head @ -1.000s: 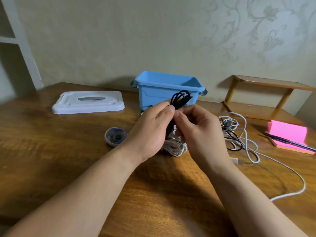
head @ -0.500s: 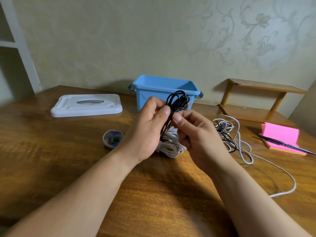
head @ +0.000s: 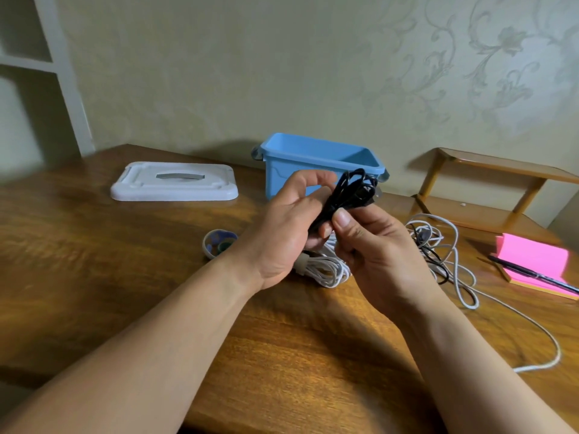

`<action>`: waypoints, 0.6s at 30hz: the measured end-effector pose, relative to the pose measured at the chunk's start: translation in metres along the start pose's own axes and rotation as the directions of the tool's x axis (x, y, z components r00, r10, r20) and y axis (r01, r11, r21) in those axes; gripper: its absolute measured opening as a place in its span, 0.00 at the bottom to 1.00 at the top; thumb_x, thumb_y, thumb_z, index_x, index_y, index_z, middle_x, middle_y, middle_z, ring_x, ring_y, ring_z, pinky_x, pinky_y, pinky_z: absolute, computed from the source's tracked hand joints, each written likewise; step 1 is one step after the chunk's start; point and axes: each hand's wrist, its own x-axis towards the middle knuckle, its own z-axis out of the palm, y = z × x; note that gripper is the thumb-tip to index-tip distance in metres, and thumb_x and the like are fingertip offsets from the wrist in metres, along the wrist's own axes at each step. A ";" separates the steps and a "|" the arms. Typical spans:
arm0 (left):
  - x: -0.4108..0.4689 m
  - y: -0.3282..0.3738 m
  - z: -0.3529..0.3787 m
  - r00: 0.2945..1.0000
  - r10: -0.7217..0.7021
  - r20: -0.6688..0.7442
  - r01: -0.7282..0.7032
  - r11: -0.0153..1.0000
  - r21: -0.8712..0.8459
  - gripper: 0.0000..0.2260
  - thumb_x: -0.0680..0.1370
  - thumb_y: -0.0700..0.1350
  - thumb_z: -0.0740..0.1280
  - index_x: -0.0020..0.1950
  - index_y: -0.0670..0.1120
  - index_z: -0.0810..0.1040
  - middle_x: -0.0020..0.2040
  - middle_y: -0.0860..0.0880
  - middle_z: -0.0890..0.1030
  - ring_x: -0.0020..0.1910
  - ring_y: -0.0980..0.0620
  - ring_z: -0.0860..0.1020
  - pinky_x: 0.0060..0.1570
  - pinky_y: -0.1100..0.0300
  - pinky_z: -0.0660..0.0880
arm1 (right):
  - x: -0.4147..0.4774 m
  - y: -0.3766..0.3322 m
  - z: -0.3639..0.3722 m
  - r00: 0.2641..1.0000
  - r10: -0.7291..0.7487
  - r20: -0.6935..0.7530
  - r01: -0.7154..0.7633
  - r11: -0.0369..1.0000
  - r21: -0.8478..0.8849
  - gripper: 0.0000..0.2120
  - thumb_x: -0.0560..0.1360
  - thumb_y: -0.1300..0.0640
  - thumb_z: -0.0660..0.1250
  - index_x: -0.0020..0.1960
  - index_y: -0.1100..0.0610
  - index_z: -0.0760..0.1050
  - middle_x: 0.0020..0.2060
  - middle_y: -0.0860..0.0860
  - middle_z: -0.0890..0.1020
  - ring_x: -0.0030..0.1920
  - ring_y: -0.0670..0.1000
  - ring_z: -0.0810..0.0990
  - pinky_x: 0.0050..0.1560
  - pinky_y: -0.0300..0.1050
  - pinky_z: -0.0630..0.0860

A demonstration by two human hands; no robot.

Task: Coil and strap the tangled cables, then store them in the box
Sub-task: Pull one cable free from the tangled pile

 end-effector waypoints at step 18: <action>-0.007 -0.016 0.009 0.969 0.228 0.092 -0.227 0.681 0.696 0.15 0.84 0.44 0.68 0.69 0.51 0.70 0.63 0.55 0.78 0.59 0.60 0.78 0.59 0.54 0.79 | 0.005 0.011 -0.007 0.942 -0.044 -0.333 -0.015 0.985 -0.172 0.10 0.82 0.53 0.72 0.54 0.60 0.85 0.45 0.59 0.88 0.43 0.61 0.81 0.46 0.56 0.76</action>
